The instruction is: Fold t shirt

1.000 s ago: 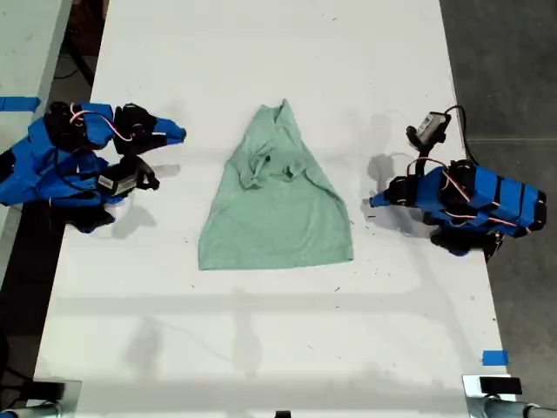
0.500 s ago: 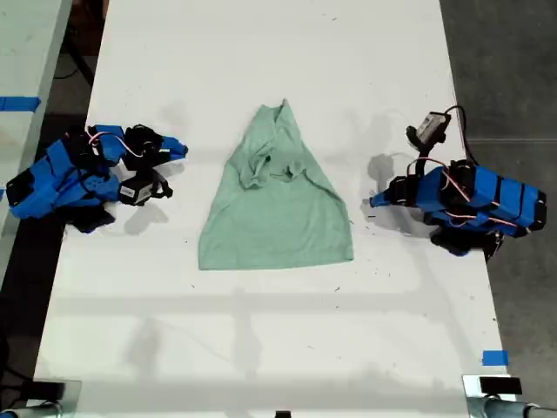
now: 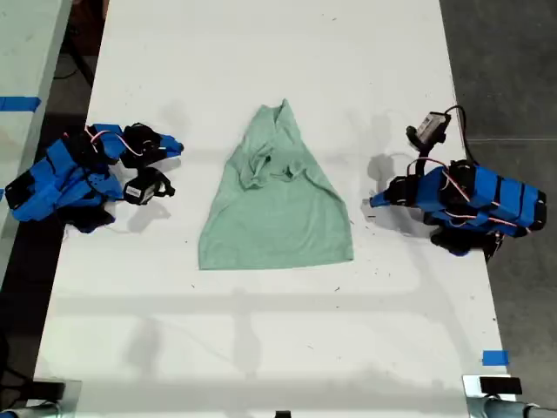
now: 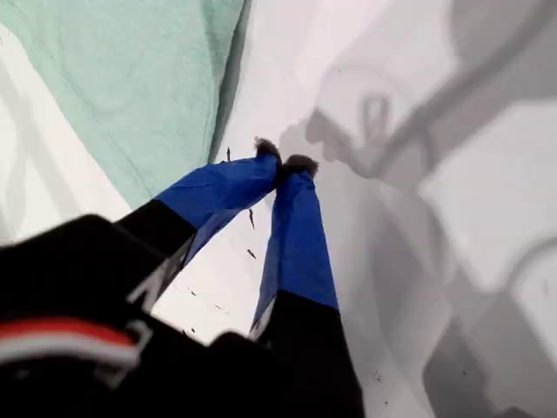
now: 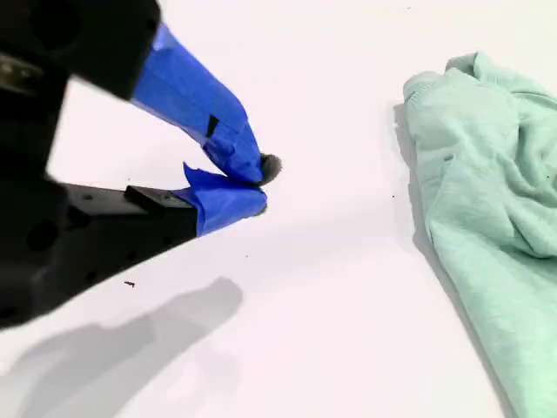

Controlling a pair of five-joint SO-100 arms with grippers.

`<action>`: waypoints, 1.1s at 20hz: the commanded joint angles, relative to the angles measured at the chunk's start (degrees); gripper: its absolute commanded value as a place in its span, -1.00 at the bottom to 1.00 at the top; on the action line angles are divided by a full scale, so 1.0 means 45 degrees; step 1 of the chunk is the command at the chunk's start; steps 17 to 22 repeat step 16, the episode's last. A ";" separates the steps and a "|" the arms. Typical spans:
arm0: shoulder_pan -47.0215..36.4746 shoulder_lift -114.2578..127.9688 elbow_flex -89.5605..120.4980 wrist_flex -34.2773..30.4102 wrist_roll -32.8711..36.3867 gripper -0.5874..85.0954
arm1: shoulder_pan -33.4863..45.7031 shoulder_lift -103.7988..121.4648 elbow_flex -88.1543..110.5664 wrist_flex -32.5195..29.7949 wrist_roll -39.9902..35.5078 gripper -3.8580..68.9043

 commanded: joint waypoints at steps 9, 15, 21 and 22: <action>0.0020 0.0098 0.0215 -0.0098 -0.0293 -0.99 | -0.0195 -0.0020 0.0488 -0.0664 0.0254 -0.84; 0.0039 0.0098 0.0234 -0.0098 -0.0293 -0.99 | -0.0371 -0.0020 0.0488 -0.0645 0.0449 -0.84; 0.0039 0.0098 0.0234 -0.0098 -0.0293 -0.99 | -0.0391 -0.0020 0.0488 -0.0645 0.0469 -0.84; 0.0039 0.0098 0.0234 -0.0098 -0.0293 -0.99 | -0.0391 -0.0020 0.0488 -0.0645 0.0469 -0.84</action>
